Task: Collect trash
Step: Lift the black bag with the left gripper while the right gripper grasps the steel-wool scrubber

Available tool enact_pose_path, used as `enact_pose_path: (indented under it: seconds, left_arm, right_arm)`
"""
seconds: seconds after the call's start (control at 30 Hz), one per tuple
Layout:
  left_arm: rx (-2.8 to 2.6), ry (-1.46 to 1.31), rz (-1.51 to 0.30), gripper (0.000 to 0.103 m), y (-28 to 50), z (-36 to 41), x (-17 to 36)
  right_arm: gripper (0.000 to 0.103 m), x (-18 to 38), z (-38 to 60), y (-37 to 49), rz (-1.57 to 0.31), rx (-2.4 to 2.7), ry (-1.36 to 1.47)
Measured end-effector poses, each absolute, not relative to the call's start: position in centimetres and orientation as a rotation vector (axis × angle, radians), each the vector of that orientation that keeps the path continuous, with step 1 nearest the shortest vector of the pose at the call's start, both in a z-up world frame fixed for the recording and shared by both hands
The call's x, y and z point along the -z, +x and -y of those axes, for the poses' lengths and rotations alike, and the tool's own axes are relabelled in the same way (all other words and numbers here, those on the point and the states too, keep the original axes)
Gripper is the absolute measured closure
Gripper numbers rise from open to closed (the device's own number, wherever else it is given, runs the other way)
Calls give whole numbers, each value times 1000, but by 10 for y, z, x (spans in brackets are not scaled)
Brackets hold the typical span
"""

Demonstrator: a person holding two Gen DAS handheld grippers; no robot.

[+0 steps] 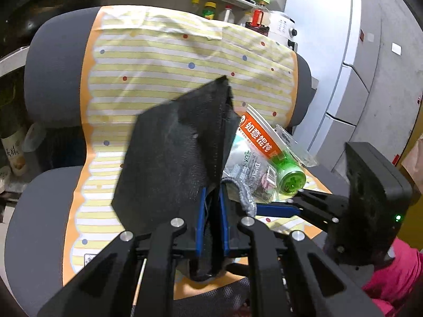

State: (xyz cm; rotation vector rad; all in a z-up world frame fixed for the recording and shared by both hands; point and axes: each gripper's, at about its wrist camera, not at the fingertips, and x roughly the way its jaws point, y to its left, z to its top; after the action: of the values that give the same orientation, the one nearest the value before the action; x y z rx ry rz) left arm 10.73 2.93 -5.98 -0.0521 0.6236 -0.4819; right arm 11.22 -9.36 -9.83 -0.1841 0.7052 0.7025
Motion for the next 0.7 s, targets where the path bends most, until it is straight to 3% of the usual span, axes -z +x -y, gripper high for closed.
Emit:
enact_pose_path:
  seconds: [0.07, 0.13, 0.17, 0.4, 0.7]
  left_arm:
    - [480, -44, -624, 94, 107, -31, 60]
    - [472, -47, -629, 94, 107, -35, 60]
    - [469, -54, -633, 94, 107, -36, 60]
    - [406, -69, -644, 95, 101, -51, 62]
    - [529, 1, -474, 100, 51, -6, 12]
  right_arm:
    - [50, 97, 91, 109, -702, -741, -192]
    - [89, 94, 93, 103, -707, -784, -176]
    - [93, 92, 96, 101, -706, -780, -162]
    - [95, 59, 161, 61, -669, -531, -52]
    - [94, 8, 273, -18, -572, -171, 143]
